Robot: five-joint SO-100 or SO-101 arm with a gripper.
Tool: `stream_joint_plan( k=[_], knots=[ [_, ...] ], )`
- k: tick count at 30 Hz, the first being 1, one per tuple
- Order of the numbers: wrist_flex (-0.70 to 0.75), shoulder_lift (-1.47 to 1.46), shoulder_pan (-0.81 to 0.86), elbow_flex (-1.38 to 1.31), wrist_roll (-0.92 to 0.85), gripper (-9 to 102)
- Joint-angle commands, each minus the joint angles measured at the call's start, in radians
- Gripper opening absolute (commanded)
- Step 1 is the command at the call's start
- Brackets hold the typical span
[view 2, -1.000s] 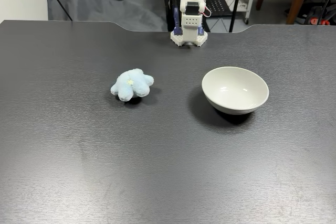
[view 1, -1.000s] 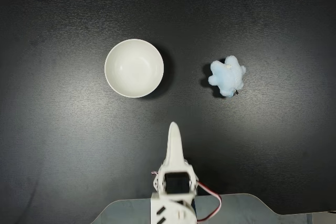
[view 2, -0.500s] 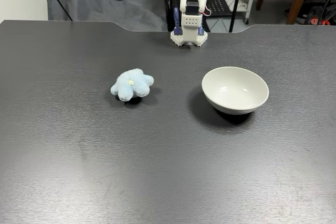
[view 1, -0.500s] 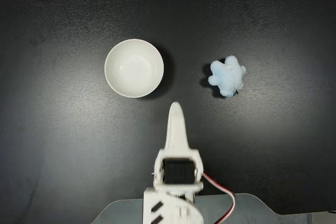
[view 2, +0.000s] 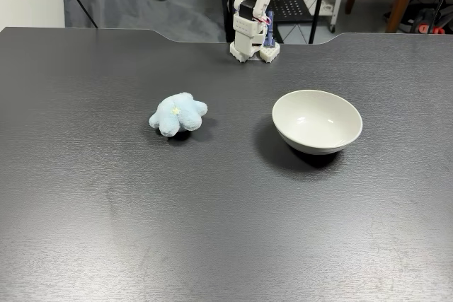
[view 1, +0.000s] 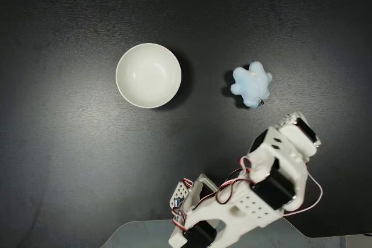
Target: Grasp a skyblue doll and put it in the white bowl.
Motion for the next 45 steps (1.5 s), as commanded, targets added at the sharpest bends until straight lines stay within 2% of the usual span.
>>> stream_joint_plan(
  k=[1,8,12,17,24,28,40,45],
  knots=[
    [-0.025,-0.106,0.106,-0.075,-0.003,1],
    [-0.261,-0.244,0.094,-0.133,-0.006,1],
    [-0.275,-0.35,0.063,-0.117,-0.064,1],
    [-0.276,-0.468,0.029,-0.104,-0.275,1],
    [-0.291,-0.491,-0.069,-0.112,-0.709,1],
    [-0.291,-0.479,-0.115,-0.11,-0.848,1],
    [-0.27,-0.492,-0.178,-0.094,-0.865,0],
    [-0.187,-0.494,-0.25,-0.051,-0.867,1]
  ],
)
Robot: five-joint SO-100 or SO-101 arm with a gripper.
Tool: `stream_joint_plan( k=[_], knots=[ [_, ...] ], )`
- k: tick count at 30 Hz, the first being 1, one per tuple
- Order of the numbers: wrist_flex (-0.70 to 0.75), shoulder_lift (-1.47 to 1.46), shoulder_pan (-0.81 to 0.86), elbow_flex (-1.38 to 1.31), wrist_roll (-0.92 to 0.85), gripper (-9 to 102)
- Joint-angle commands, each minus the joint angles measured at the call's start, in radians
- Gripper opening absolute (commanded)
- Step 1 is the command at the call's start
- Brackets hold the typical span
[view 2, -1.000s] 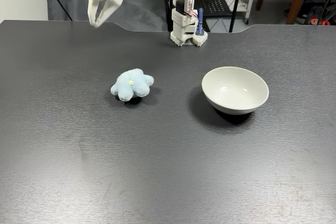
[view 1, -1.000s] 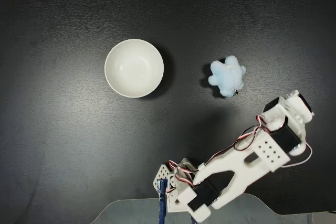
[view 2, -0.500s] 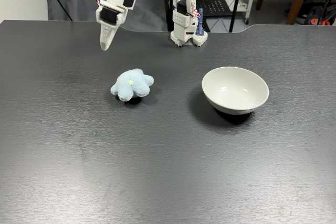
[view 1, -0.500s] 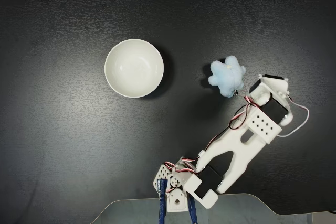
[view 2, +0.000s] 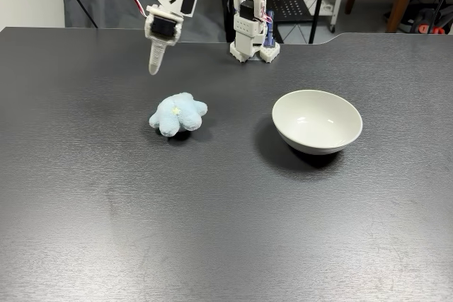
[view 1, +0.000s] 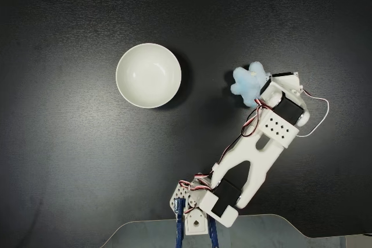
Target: Grasp a skyblue doll and put it in the white bowl.
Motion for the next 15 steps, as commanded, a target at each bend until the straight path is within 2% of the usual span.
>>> stream_joint_plan(
  k=[1,7,15],
  knots=[
    [0.066,0.015,-0.064,-0.002,-0.008,1],
    [0.161,0.029,-0.12,-0.009,-0.008,1],
    [0.242,0.021,-0.115,-0.008,-0.012,2]
  ],
)
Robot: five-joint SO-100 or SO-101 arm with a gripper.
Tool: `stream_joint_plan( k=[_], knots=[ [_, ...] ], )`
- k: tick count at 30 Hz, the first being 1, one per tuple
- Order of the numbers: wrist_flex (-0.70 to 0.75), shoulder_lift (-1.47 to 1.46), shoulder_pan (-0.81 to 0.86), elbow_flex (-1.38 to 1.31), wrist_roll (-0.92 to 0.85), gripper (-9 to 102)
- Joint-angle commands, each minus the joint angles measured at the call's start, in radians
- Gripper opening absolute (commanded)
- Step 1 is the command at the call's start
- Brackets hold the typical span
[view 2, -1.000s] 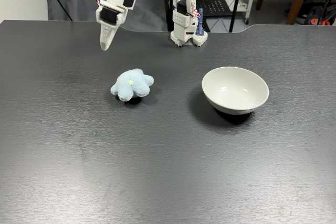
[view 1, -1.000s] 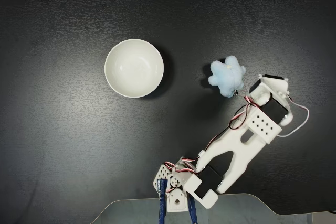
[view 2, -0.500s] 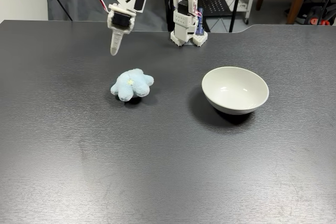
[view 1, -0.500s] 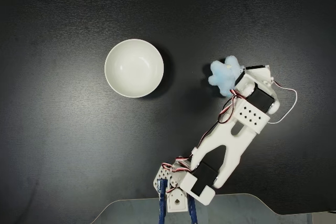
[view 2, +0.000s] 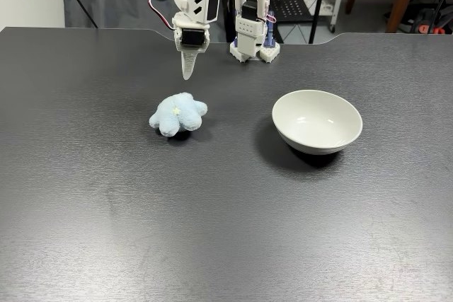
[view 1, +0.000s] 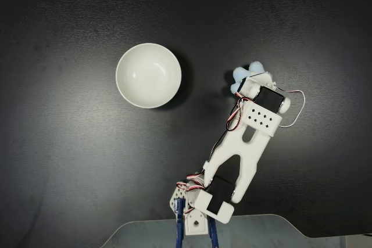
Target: Grasp a skyblue doll and put it in the white bowl.
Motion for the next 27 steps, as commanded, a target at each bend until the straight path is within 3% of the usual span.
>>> stream_joint_plan(
  k=[1,4,10,14,19,27],
  knots=[
    [0.035,0.026,-0.006,-0.017,-0.014,3],
    [0.106,0.026,-0.005,-0.021,-0.057,11],
    [0.278,0.031,0.005,-0.021,-0.25,41],
    [0.291,0.035,0.006,-0.028,-0.287,54],
    [0.291,0.034,0.006,-0.026,-0.288,60],
    [0.262,0.035,0.012,-0.028,-0.288,60]
  ],
)
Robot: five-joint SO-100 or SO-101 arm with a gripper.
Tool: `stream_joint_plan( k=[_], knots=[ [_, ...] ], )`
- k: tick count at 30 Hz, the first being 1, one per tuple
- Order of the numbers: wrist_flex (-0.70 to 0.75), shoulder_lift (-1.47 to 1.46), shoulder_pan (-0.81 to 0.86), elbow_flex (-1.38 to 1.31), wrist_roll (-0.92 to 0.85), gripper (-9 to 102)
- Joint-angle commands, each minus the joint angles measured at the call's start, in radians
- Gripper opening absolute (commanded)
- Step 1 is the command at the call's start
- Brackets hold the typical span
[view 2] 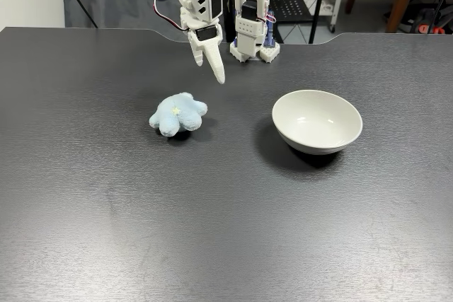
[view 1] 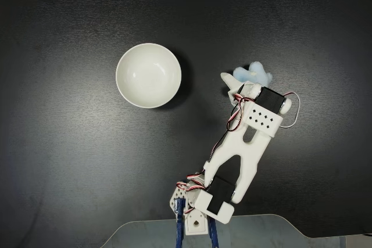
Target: Grasp a skyblue doll and put it in the white bowl.
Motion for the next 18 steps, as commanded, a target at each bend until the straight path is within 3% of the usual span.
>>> stream_joint_plan(
  k=[1,9,18],
  knots=[
    [-0.032,0.035,0.021,-0.028,-0.006,60],
    [-0.321,0.017,0.143,-0.02,-0.002,60],
    [-0.334,-0.041,0.15,-0.021,-0.006,60]
  ],
)
